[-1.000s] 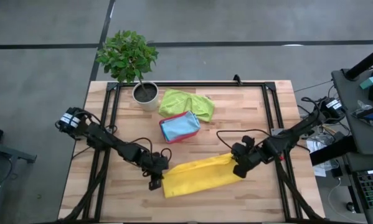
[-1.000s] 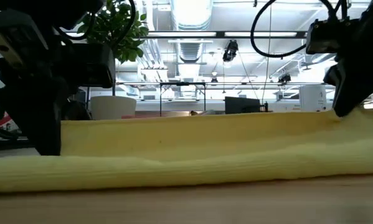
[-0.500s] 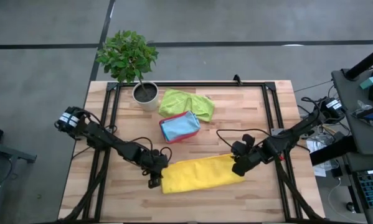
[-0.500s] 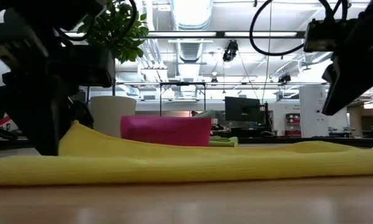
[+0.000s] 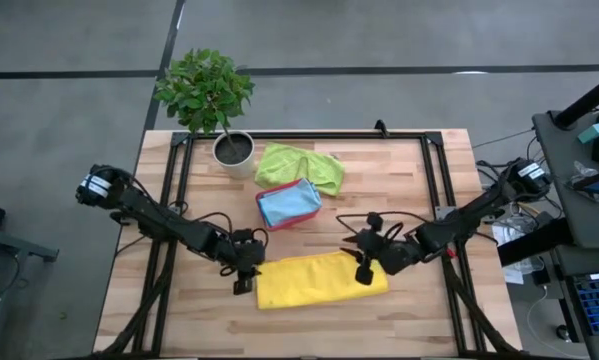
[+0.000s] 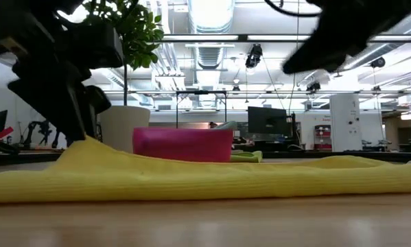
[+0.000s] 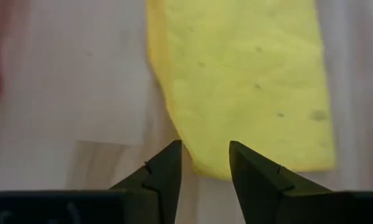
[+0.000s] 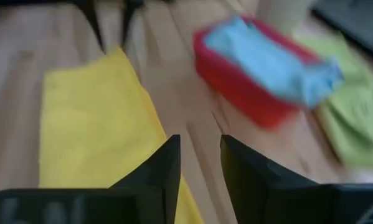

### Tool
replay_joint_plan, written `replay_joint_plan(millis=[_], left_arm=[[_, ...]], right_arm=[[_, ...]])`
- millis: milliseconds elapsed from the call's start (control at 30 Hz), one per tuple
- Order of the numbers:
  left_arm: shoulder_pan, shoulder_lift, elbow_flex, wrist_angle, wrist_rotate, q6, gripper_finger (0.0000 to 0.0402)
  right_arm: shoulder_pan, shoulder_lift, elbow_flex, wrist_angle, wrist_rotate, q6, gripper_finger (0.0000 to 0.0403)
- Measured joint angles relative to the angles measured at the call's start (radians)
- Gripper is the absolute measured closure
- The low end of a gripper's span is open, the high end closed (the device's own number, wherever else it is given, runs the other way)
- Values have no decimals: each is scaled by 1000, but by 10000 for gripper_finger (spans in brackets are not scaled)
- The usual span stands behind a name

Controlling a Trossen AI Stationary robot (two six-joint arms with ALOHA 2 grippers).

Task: Fold microfiber towels
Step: Fold the yellow microfiber cloth

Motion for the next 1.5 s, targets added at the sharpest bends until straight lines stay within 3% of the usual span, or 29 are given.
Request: replay_joint_plan(millis=[167, 400, 533, 700, 1167, 1333, 1433, 1500], left_arm=[[-6, 1, -13, 2, -74, -14, 283], [-22, 6, -53, 116, -117, -47, 283], [-27, 19, -62, 167, -117, -46, 283], [-27, 27, -62, 158, -118, -47, 283], [-47, 26, -63, 157, -59, -106, 286], [-48, 26, -52, 158, -59, -98, 332], [-47, 25, -41, 156, -59, -77, 384], [-48, 23, -28, 159, -58, -54, 394]], right_arm=[[-27, 84, 8, 216, -1, -178, 310], [-83, 228, 32, 367, -23, -238, 325], [-123, 312, 77, 404, -140, -241, 327], [-174, 419, 151, 439, -304, -238, 306], [-240, 646, 381, 429, -389, -360, 243], [-246, 717, 460, 429, -404, -388, 239], [-249, 768, 509, 429, -480, -412, 241], [-250, 800, 538, 425, -520, -421, 243]])
